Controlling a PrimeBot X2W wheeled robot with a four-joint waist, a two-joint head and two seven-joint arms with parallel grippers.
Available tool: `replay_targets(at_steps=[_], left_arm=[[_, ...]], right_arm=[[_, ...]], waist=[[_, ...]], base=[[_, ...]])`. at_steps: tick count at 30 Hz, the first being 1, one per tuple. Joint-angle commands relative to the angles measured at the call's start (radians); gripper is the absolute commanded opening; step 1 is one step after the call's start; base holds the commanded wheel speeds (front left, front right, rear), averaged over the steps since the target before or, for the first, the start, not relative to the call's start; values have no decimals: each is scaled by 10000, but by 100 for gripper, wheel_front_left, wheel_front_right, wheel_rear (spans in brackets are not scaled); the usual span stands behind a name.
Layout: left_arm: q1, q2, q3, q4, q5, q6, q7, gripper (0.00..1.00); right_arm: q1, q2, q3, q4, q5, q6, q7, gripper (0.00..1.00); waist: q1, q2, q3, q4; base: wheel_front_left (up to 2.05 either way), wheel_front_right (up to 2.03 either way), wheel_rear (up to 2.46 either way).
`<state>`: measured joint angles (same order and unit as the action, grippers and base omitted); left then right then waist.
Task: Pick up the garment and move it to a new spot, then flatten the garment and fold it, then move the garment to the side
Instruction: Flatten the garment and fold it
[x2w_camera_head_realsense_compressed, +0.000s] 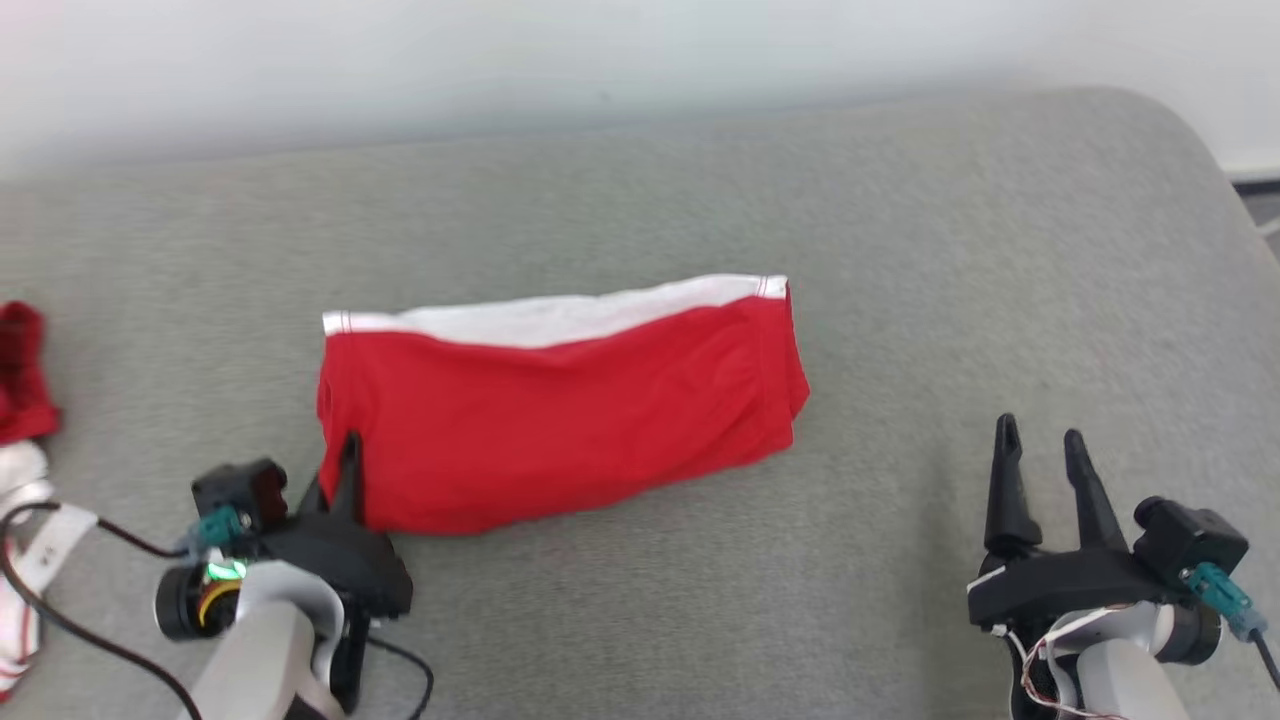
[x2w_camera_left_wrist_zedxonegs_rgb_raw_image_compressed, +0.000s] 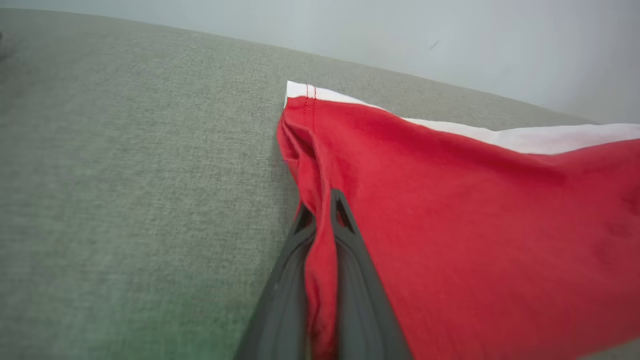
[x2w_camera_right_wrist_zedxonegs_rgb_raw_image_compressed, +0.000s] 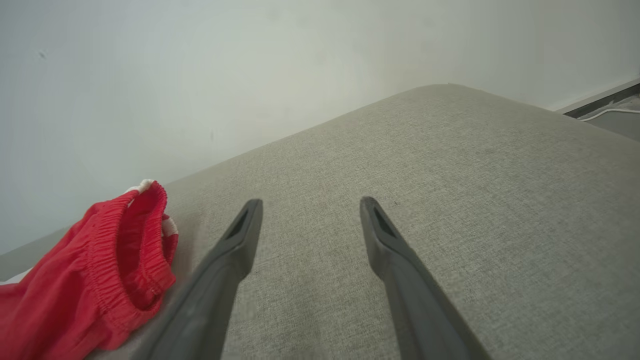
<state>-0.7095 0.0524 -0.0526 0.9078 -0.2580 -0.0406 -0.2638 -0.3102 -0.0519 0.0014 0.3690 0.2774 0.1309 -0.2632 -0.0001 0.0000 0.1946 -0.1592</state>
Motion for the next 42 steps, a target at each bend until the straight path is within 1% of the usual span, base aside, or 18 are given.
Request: replay_targets(at_steps=[1, 3, 5, 6, 7, 8, 16, 20, 21, 25, 27, 33, 37, 42], left_arm=[[425, -3, -80, -103, -82, 71, -14, 0], [519, -7, -142, -136, -101, 60, -14, 0], [661, -7, -211, -275, -166, 175, -14, 0], [715, -7, -231, -352, -209, 211, -14, 18], [789, -10, -261, -438, -231, 263, -14, 65], [845, -11, -281, -535, -193, 312, -14, 100], [1544, -13, -229, -2031, 564, 698, -14, 100], [2137, -9, -211, -2930, 1083, 780, -14, 100], [2397, -9, -129, -3271, 1155, 787, -14, 100], [2825, -9, -112, -3684, 1264, 725, -14, 100], [2985, -11, -110, -3799, 1217, 710, -14, 100], [3337, -11, 0, -3951, 937, 748, -14, 100], [3432, -15, 38, -4034, 836, 692, -14, 100], [3383, -18, 60, -4129, 826, 708, -14, 100]], right_arm=[[173, 8, 99, 72, -20, -3, -17, 100], [184, 6, 103, 103, -15, -3, -17, 100], [176, 3, 147, 128, -28, -3, -17, 100], [161, 4, 177, 150, -31, -3, -17, 100], [142, 4, 216, 175, -28, -3, -17, 100], [111, -5, 277, 193, -10, -3, -17, 100], [-185, -30, 966, 261, 23, -3, -17, 100], [-449, -27, 1258, 388, 8, -3, -17, 100], [-557, -32, 1308, 556, -76, -3, -17, 100], [-819, -46, 1276, 931, -344, -3, -17, 100], [-953, -79, 1222, 1113, -509, -3, -19, 100], [-1261, -183, 507, 1882, -1171, -3, -17, 100], [-1511, -190, 43, 2607, -1663, -3, -17, 100], [-1891, -200, -540, 3314, -2138, -3, -17, 100]], waist=[[1, 0, -521, 587], [1, 0, -549, 639], [1, 0, -566, 702], [1, 0, -564, 723], [1, 0, -564, 746], [1, 0, -560, 770], [1, 0, -613, 1189], [1, 0, -688, 1637], [1, 0, -723, 1897], [1, 0, -747, 2420], [1, 0, -725, 2684], [1, 0, -622, 3350], [1, 0, -505, 3612], [1, 0, -316, 3785]], base=[[0, 0, 0], [0, 0, 0], [0, 0, 0], [0, 0, 0], [0, 0, 0], [0, 0, 0], [0, 0, 0], [0, 0, 0], [0, 0, 0], [0, 0, 0], [0, 0, 0], [0, 0, 0], [0, 0, 0], [0, 0, 0]])
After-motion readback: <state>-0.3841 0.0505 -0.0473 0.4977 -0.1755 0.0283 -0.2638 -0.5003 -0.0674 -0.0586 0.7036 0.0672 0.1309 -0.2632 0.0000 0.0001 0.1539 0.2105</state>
